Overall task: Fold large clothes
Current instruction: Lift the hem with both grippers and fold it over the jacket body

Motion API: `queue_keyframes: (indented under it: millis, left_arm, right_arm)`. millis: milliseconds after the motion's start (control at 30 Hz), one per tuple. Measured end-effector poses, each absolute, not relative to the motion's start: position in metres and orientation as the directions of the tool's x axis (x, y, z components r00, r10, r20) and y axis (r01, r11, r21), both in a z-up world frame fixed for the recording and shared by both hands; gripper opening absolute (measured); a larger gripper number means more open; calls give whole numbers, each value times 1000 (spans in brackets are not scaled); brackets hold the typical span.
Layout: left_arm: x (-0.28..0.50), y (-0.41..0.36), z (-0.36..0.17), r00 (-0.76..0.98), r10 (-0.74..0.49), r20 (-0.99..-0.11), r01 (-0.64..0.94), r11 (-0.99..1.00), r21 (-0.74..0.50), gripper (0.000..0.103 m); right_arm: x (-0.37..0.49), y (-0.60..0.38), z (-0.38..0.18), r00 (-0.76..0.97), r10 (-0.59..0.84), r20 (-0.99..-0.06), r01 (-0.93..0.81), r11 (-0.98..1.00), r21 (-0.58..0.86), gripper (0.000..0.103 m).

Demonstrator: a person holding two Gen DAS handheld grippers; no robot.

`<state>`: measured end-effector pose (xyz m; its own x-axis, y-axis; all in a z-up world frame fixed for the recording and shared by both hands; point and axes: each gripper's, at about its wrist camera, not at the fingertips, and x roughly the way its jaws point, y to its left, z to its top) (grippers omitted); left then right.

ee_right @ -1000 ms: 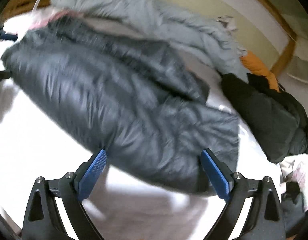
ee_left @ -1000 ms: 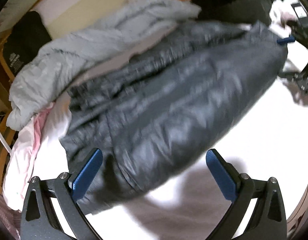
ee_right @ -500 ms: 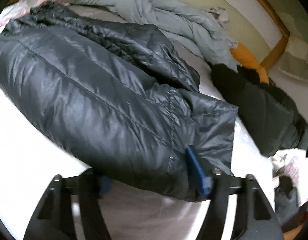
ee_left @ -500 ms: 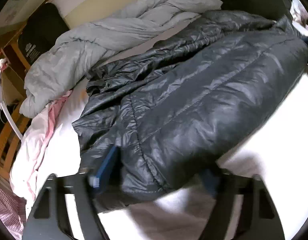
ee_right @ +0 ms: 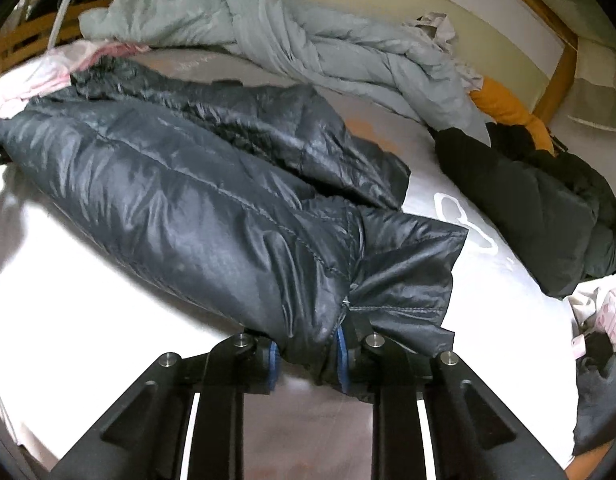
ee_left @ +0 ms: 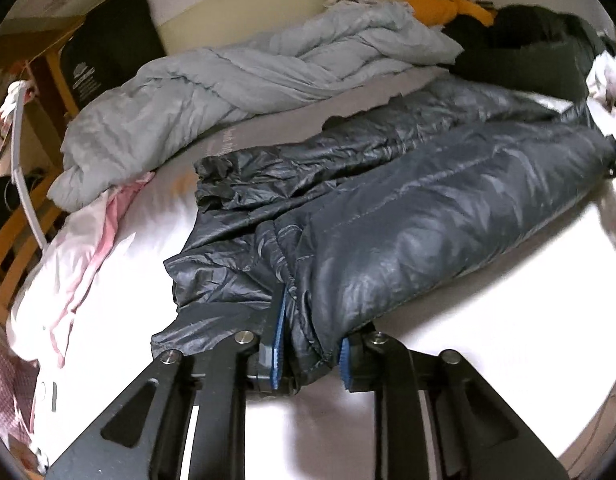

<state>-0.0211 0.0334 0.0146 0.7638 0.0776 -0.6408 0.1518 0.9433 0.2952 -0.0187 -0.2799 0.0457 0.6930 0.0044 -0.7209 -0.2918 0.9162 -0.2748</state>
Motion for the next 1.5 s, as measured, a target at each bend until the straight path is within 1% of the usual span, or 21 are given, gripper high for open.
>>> queue_keyframes:
  millis: [133, 233, 333, 433, 600, 700, 833, 967, 1133, 1267, 1367, 1433, 1500]
  left_arm:
    - [-43, 47, 32, 758, 53, -650, 152, 955, 255, 21]
    - [-57, 48, 47, 754, 70, -653, 155, 947, 280, 21]
    - [-64, 49, 61, 760, 68, -646, 160, 944, 288, 22]
    - [-62, 50, 73, 768, 44, -639, 167, 949, 267, 23]
    - [-43, 47, 91, 804, 45, -593, 141, 954, 264, 27]
    - [-15, 52, 97, 810, 49, -584, 122, 961, 249, 29]
    - [39, 61, 90, 786, 48, -616, 102, 973, 206, 29]
    - [85, 68, 76, 766, 44, -641, 91, 980, 175, 31]
    - [120, 70, 65, 771, 52, -635, 98, 975, 199, 36]
    - [143, 77, 57, 769, 53, -637, 94, 976, 195, 41]
    - [157, 83, 52, 788, 66, -613, 85, 973, 215, 53]
    - [164, 88, 49, 804, 73, -590, 84, 969, 234, 62]
    - [170, 96, 45, 812, 73, -579, 78, 970, 232, 67]
  right_arm:
    - [-48, -282, 65, 697, 64, -714, -326, 915, -237, 23]
    - [-71, -281, 81, 705, 101, -702, -365, 901, -236, 23]
    - [-90, -277, 91, 706, 110, -700, -393, 882, -258, 23]
    - [-94, -277, 96, 709, 99, -699, -392, 878, -273, 23]
    - [-71, -283, 114, 729, 106, -676, -354, 904, -240, 23]
    - [-47, -283, 131, 755, 111, -646, -328, 917, -227, 23]
    - [3, -278, 142, 768, 103, -633, -299, 931, -211, 23]
    - [55, -274, 135, 756, 91, -648, -271, 945, -183, 23]
    - [100, -272, 118, 761, 81, -643, -247, 953, -173, 23]
    - [129, -268, 106, 763, 79, -641, -250, 951, -180, 25]
    - [150, -264, 93, 758, 64, -649, -250, 948, -197, 26]
    - [162, -263, 84, 744, 55, -666, -242, 951, -192, 27]
    - [173, -264, 75, 729, 53, -682, -237, 955, -180, 29]
